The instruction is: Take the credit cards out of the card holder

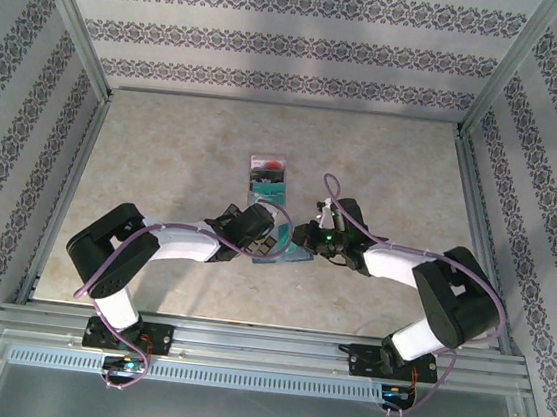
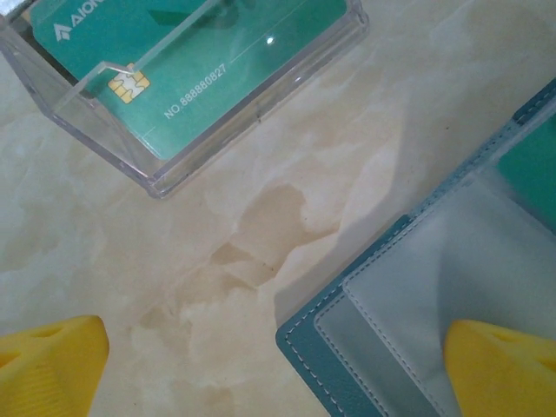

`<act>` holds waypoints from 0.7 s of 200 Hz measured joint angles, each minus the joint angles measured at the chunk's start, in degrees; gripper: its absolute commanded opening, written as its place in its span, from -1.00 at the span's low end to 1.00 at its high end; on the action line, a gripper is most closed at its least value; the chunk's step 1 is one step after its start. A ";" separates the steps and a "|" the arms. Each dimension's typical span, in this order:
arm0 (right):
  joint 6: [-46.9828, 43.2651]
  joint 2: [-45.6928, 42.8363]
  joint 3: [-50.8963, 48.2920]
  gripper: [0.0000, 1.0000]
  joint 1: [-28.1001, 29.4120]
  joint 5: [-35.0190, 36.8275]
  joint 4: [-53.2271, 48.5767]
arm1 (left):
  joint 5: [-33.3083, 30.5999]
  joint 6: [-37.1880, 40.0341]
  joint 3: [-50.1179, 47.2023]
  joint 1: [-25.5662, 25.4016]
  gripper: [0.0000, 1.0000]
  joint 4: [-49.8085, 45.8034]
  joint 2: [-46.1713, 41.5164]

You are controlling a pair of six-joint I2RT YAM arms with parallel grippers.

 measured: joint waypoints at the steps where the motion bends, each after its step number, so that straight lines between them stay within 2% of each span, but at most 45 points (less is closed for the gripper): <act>1: -0.20 -0.20 0.09 -0.87 0.00 0.24 -0.35 | 0.02 0.00 -0.02 0.02 0.99 0.00 -0.02; 38: -7.19 -5.05 1.86 -0.87 0.00 2.80 -8.72 | 1.36 0.24 -0.22 0.26 0.99 -1.01 -2.34; 72: -14.99 -9.92 3.78 -0.87 0.02 3.17 -15.47 | 6.84 3.04 0.46 1.27 0.99 -3.80 -9.16; 107: -21.94 -14.75 5.11 -0.85 0.07 1.77 -19.54 | 16.74 8.79 6.16 3.45 0.95 -8.37 -14.21; 140: -26.36 -18.49 5.14 -0.83 0.94 -1.99 -21.35 | 30.67 12.57 10.25 6.71 0.69 -11.85 -15.72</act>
